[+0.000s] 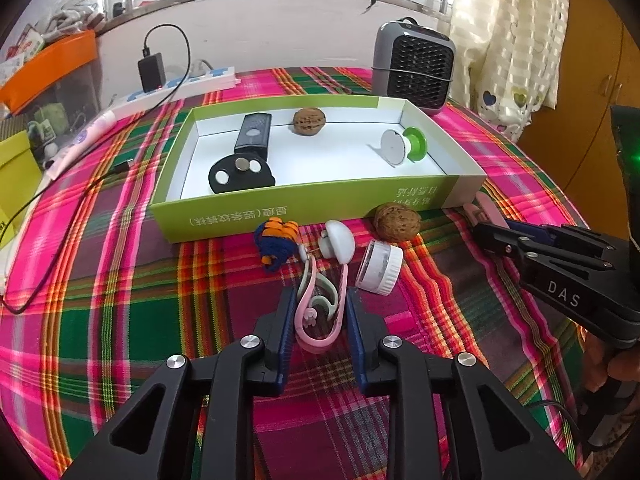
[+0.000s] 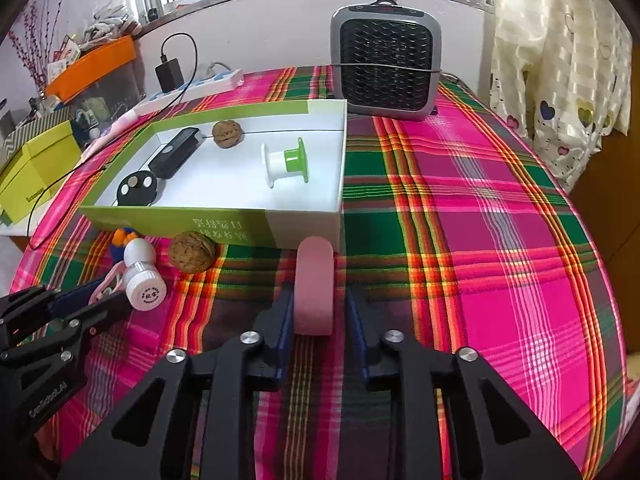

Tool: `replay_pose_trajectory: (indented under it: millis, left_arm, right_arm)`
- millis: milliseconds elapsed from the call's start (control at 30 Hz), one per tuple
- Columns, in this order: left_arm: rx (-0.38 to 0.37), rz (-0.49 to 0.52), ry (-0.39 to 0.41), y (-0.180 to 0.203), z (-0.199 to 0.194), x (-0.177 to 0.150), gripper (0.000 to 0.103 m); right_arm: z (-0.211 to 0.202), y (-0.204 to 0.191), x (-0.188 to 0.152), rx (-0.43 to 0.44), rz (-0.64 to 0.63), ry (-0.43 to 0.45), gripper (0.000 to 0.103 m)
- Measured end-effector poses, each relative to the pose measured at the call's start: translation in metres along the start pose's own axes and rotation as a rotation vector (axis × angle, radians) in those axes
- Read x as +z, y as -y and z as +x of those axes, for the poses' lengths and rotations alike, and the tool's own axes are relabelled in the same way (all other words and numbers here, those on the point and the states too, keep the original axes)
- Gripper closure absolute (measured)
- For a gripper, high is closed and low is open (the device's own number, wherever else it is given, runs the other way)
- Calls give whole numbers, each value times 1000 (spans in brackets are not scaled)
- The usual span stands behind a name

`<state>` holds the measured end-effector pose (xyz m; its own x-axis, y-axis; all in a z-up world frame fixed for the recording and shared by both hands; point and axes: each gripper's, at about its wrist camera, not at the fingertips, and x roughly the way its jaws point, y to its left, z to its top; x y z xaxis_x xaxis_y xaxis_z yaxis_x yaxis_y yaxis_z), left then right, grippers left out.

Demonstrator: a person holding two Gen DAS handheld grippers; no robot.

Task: Organize objects
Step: 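Close the left tool on the pink earphone cable while the right tool grasps the pink oblong case, then carry the earphones with the left tool while the right tool carries the pink case over the box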

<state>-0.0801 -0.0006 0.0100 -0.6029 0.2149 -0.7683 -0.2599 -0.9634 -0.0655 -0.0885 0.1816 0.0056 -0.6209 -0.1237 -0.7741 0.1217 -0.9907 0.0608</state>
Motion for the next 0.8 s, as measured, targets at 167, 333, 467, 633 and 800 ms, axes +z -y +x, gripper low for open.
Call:
replay_pose_trajectory:
  millis: [167, 333, 467, 633, 800]
  left_arm:
    - [4, -8, 1, 0, 0, 0, 81]
    - [14, -15, 1, 1, 0, -1, 81]
    - [21, -26, 3, 2, -1, -1, 81]
    - [21, -34, 4, 2, -1, -1, 81]
    - [25, -32, 4, 2, -1, -2, 81]
  right_arm:
    - [0, 1, 0, 13, 2, 0, 84]
    - [-1, -1, -1, 25, -8, 0, 84]
    - [-1, -3, -2, 36, -16, -1, 84]
    - [-2, -7, -3, 50, -33, -3, 84]
    - [-2, -9, -4, 59, -41, -4, 84]
